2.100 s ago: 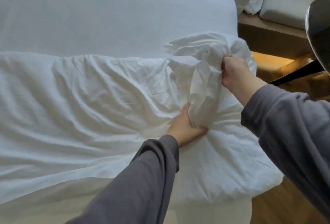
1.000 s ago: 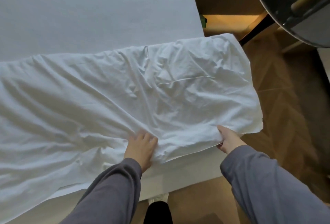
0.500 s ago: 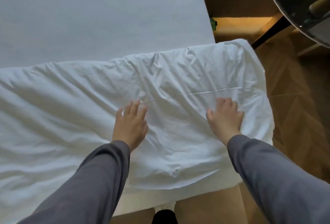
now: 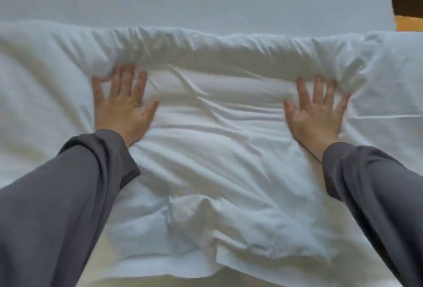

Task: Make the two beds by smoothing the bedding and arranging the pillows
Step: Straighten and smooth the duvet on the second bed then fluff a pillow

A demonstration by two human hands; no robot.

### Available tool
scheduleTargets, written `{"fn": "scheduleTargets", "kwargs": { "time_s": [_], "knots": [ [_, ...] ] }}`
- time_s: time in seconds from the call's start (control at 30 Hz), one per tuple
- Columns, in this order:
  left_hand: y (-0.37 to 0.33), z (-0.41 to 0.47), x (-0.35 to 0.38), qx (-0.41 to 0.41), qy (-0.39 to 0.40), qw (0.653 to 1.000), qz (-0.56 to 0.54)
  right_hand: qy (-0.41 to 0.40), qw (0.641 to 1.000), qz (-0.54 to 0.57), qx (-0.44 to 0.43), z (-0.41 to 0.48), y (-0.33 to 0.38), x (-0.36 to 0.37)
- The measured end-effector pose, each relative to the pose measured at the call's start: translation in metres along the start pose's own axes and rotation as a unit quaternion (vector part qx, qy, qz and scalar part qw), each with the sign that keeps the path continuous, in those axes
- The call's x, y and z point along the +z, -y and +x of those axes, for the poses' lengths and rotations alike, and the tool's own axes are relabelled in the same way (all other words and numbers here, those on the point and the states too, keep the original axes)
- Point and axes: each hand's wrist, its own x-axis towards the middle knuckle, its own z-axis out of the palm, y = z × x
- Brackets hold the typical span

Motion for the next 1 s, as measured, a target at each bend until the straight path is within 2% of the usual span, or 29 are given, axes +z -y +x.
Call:
{"fn": "scheduleTargets", "kwargs": {
  "time_s": [0.07, 0.1, 0.17, 0.27, 0.37, 0.43, 0.5, 0.63, 0.7, 0.77, 0.8, 0.83, 0.87, 0.9, 1.0],
  "knots": [
    [0.033, -0.030, -0.004, -0.010, 0.018, 1.000, -0.018, 0.032, 0.998, 0.021, 0.041, -0.021, 0.015, -0.018],
    [0.043, -0.051, -0.005, 0.003, 0.023, 0.999, -0.047, 0.040, 0.997, 0.057, 0.035, -0.039, 0.029, -0.025],
    [0.055, -0.101, -0.007, 0.046, 0.037, 0.992, -0.112, 0.043, 0.989, 0.123, -0.068, -0.092, 0.073, -0.038],
    [0.077, -0.179, -0.001, 0.142, 0.087, 0.977, -0.133, 0.053, 0.947, 0.139, -0.284, -0.171, 0.132, -0.047],
    [0.111, -0.231, 0.007, 0.242, 0.124, 0.958, -0.090, 0.052, 0.921, 0.077, -0.379, -0.218, 0.142, -0.049],
    [0.135, -0.244, 0.015, 0.240, 0.154, 0.956, -0.071, 0.073, 0.898, -0.005, -0.433, -0.235, 0.128, -0.046],
    [0.150, -0.246, 0.020, 0.234, 0.152, 0.958, -0.066, 0.088, 0.895, -0.059, -0.433, -0.236, 0.124, -0.043],
    [0.177, -0.246, 0.016, 0.289, 0.040, 0.953, -0.082, 0.065, 0.934, -0.008, -0.352, -0.221, 0.151, -0.069],
    [0.206, -0.247, 0.009, 0.290, 0.037, 0.950, -0.113, 0.115, 0.927, -0.010, -0.357, -0.228, 0.157, -0.087],
    [0.228, -0.252, 0.003, 0.321, 0.045, 0.939, -0.113, 0.177, 0.904, -0.056, -0.386, -0.253, 0.161, -0.091],
    [0.231, -0.254, -0.003, 0.353, 0.069, 0.930, -0.075, 0.238, 0.889, -0.094, -0.381, -0.270, 0.162, -0.090],
    [0.230, -0.255, 0.005, 0.373, 0.109, 0.922, -0.014, 0.297, 0.872, -0.122, -0.369, -0.280, 0.160, -0.084],
    [0.232, -0.257, 0.009, 0.360, 0.189, 0.913, 0.039, 0.334, 0.862, -0.142, -0.354, -0.288, 0.164, -0.080],
    [0.234, -0.258, 0.008, 0.336, 0.226, 0.914, 0.044, 0.344, 0.871, -0.129, -0.325, -0.292, 0.173, -0.082],
    [0.233, -0.255, -0.006, 0.255, 0.207, 0.944, -0.005, 0.266, 0.930, 0.026, -0.253, -0.291, 0.207, -0.101]
  ]
}}
